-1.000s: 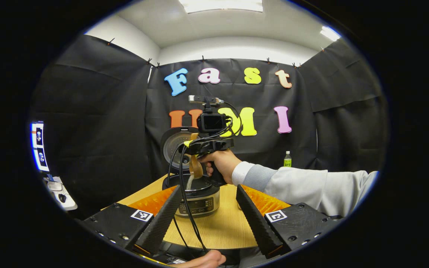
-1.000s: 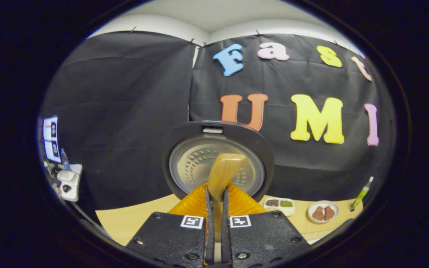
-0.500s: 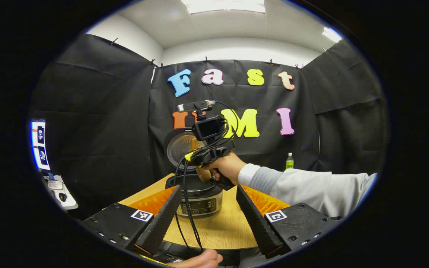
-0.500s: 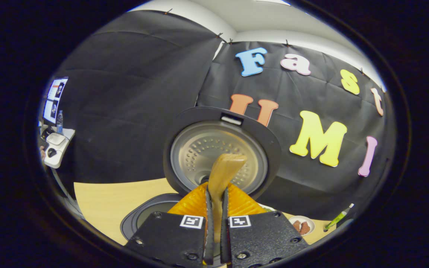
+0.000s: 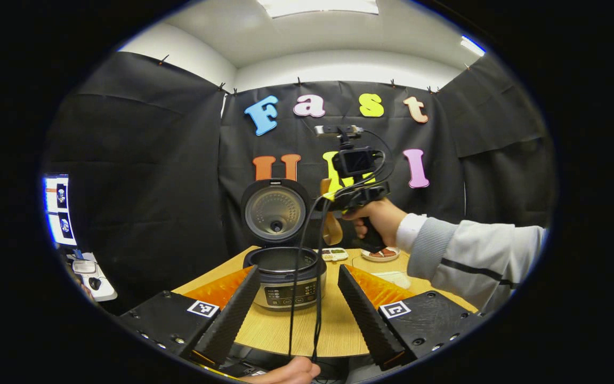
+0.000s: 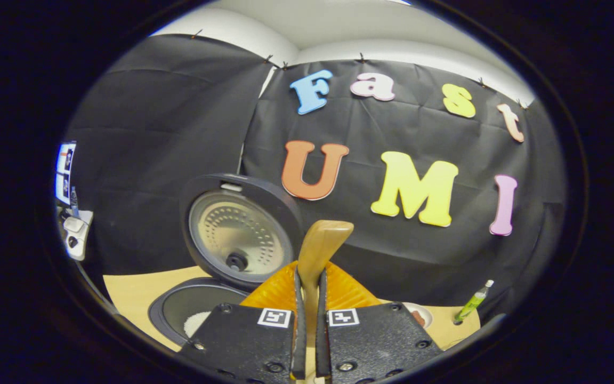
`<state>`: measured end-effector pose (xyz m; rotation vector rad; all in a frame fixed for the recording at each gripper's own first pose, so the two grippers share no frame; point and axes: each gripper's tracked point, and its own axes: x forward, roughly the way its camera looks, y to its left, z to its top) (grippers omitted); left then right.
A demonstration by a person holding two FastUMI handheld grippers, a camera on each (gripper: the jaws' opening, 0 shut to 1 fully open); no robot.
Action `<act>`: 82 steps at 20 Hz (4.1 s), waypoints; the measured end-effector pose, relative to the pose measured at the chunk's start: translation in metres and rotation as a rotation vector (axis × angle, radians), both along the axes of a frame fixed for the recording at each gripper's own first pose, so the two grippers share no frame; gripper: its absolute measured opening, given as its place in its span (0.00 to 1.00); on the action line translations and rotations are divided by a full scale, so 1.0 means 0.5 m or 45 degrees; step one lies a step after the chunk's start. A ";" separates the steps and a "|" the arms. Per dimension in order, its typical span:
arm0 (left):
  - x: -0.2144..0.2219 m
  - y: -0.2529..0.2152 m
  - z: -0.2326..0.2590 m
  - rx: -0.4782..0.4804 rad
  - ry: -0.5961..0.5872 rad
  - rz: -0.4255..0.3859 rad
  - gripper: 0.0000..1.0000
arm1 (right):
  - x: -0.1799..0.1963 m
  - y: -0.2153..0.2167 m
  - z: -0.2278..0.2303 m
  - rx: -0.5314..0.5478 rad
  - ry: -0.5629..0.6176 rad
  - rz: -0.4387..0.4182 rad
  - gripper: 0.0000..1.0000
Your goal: Close the left gripper, press the button to open the rice cooker; take a wooden spoon from the chopstick holder with the right hand, scoop a spoonful of rice and pour it into the rice cooker, then put the wooden spoon back into the chopstick holder.
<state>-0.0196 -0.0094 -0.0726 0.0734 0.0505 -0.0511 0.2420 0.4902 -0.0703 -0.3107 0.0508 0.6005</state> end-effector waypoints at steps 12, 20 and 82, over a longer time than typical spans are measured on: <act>0.020 -0.005 -0.010 0.007 0.018 0.045 0.94 | 0.126 -0.447 0.100 0.152 -0.016 -0.313 0.12; 0.018 -0.009 0.008 -0.077 -0.022 0.106 0.94 | 0.165 -0.699 0.053 0.224 0.029 -0.509 0.13; 0.851 0.177 0.208 -0.045 0.116 0.416 0.96 | -0.210 -0.816 -0.060 0.465 0.058 -0.323 1.00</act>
